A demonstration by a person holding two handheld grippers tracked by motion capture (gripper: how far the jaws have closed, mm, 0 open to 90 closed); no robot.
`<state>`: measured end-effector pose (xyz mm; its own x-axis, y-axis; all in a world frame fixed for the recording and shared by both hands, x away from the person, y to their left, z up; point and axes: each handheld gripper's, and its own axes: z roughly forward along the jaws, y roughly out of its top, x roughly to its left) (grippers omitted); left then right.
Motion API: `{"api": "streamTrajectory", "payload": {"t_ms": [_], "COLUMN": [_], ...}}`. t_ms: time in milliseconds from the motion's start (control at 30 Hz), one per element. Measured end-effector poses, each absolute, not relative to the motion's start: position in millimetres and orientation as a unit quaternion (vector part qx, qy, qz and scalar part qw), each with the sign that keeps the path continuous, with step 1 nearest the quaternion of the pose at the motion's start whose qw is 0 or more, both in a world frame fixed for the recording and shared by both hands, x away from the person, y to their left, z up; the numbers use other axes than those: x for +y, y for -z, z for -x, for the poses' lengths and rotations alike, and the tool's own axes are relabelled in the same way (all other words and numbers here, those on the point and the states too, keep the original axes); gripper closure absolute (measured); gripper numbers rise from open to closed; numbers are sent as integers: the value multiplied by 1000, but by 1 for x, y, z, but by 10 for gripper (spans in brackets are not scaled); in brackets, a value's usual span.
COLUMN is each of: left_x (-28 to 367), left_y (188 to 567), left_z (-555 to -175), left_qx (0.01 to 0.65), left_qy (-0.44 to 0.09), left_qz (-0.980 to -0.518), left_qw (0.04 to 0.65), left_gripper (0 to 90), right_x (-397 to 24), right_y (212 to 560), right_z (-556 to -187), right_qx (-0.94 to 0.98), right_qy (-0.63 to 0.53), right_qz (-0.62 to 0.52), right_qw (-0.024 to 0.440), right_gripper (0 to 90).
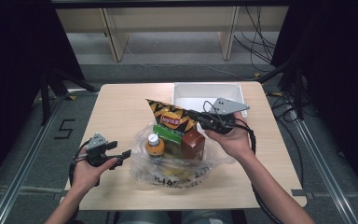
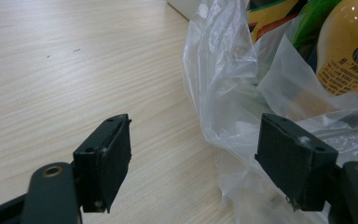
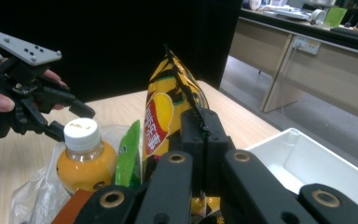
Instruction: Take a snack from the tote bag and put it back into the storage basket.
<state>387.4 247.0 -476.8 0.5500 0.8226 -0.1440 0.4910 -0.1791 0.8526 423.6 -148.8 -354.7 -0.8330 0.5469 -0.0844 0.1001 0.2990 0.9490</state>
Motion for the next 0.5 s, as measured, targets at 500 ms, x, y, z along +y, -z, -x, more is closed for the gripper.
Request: {"api": "streamTrajectory", "payload": {"t_ms": [500], "left_x": [246], "left_y": [478], "left_z": [-388], "left_qx": [442], "left_qy": [-177], "left_qz": [-745], "left_qw": [467], "left_gripper": [260], "right_x": [-149], "right_y": [341], "right_z": [-422], "right_qx": [764], "right_qy": [-576], "right_qz": [-210], "right_qw": [203], "right_gripper": [900]}}
